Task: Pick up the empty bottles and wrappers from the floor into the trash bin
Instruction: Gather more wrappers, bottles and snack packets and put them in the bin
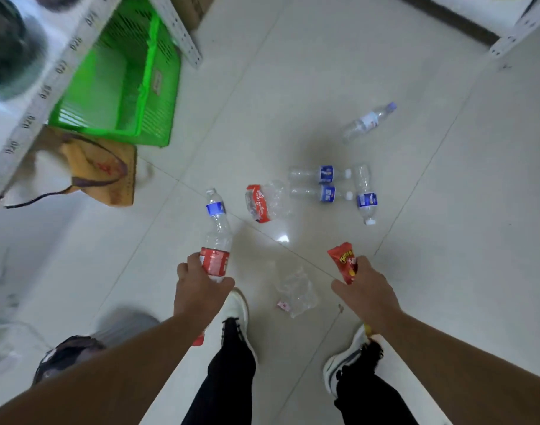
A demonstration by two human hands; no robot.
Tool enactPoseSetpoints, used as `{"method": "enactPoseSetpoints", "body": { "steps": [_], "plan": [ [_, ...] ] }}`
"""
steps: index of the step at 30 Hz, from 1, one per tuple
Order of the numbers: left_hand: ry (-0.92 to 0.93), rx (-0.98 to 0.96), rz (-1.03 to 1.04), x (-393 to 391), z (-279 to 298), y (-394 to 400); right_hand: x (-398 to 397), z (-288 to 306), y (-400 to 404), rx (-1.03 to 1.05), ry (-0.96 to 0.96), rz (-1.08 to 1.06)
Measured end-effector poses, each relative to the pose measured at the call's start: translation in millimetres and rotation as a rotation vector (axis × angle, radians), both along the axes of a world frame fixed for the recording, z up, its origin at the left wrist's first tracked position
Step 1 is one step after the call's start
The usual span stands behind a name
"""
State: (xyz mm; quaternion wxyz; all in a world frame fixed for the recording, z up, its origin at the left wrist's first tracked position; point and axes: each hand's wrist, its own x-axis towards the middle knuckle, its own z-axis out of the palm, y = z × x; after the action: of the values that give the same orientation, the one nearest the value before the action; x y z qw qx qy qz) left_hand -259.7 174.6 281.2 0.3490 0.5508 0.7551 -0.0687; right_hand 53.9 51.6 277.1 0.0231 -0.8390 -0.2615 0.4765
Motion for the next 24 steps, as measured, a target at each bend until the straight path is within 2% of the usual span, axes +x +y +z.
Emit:
{"method": "enactPoseSetpoints", "body": {
  "steps": [5, 11, 17, 24],
  "plan": [
    [-0.063, -0.02, 0.117, -16.8, 14.0, 18.5, -16.0, 22.8, 44.6, 0.041, -0.001, 0.126],
    [-0.087, -0.075, 0.146, -41.1, -42.4, 73.4, -46.1, -10.0, 111.5, 0.058, -0.034, 0.206],
    [-0.096, -0.005, 0.151, -40.5, -125.3, 126.7, -78.5, -96.2, 186.7, 0.157, -0.074, 0.288],
    [-0.04, 0.074, 0.228, -14.9, -297.0, 149.8, -103.0, -275.1, 248.4, 0.255, -0.087, 0.626]
  ]
}}
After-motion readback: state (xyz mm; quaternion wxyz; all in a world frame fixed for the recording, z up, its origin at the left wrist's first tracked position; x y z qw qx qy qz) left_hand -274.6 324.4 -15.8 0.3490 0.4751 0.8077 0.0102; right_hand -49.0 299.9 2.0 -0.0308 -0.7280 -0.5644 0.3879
